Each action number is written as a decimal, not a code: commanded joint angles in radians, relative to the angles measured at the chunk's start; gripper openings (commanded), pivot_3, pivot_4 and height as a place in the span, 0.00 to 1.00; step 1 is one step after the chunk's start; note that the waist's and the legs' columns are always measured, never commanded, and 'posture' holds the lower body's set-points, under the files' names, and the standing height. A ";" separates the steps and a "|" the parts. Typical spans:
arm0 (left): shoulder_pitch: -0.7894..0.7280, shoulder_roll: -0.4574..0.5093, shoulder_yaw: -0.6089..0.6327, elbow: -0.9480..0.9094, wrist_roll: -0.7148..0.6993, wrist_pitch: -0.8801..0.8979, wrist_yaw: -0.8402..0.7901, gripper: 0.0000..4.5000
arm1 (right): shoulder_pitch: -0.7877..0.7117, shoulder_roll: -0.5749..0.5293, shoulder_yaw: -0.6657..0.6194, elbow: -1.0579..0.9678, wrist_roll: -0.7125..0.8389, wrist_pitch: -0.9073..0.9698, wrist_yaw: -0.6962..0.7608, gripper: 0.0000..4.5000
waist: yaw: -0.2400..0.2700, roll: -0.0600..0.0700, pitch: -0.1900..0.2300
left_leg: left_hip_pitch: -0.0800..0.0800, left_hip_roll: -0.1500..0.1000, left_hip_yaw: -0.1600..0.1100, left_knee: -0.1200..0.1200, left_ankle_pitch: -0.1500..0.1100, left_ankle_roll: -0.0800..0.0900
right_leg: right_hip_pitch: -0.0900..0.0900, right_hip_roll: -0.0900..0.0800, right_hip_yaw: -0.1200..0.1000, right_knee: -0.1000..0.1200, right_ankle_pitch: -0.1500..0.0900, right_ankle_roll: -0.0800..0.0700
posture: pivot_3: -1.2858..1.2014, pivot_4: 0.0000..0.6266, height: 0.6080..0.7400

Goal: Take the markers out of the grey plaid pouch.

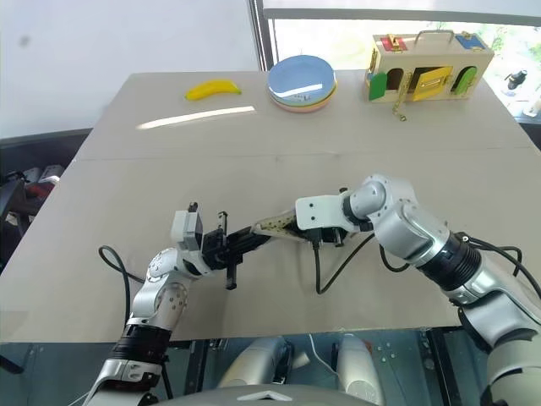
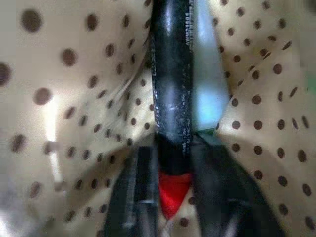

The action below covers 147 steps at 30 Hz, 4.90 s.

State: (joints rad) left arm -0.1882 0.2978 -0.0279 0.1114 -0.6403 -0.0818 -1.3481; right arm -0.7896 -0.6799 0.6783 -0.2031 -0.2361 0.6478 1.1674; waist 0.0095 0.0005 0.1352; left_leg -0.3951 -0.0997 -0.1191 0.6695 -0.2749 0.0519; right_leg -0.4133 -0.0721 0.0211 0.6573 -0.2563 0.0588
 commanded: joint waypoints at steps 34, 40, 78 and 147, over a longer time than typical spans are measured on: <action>0.001 -0.033 0.079 0.001 0.038 -0.168 0.034 0.00 | 0.136 -0.261 -0.718 -0.315 0.533 0.067 -0.020 0.06 | 0.008 -0.001 0.002 | -0.002 0.000 -0.001 -0.001 0.000 0.000 | 0.000 -0.001 -0.001 -0.001 0.000 0.000 | 0.52 0.24 1.00; 0.047 -0.038 0.075 0.009 0.018 -0.188 -0.026 0.00 | 0.341 -0.560 -0.732 -0.188 0.453 0.067 0.037 0.06 | 0.007 -0.001 0.002 | -0.002 0.000 -0.001 -0.001 0.000 0.000 | 0.000 -0.001 -0.001 -0.004 0.000 0.000 | 0.52 0.24 1.00; 0.066 -0.059 0.018 -0.108 0.046 -0.133 0.080 0.00 | 0.104 -0.230 -0.481 -0.336 0.573 0.138 -0.043 0.01 | 0.002 0.000 0.003 | -0.003 0.000 0.000 -0.001 -0.001 0.001 | 0.000 -0.001 0.000 -0.002 0.000 0.000 | 0.52 0.24 1.00; 0.016 -0.099 0.036 0.037 0.040 -0.157 -0.012 0.00 | 0.127 -0.037 -0.397 -0.185 0.332 0.068 0.139 0.19 | -0.005 -0.001 0.002 | -0.001 0.000 -0.001 0.000 0.000 0.000 | 0.000 -0.001 -0.001 -0.001 0.000 0.000 | 0.52 0.24 1.00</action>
State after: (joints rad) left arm -0.1730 0.2037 -0.0069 0.1563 -0.5841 -0.2262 -1.3711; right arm -0.6722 -0.7098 0.3476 -0.3236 0.0280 0.6783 1.3058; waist 0.0044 -0.0004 0.1371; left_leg -0.3965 -0.1000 -0.1202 0.6696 -0.2750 0.0522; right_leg -0.4134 -0.0727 0.0204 0.6566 -0.2562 0.0589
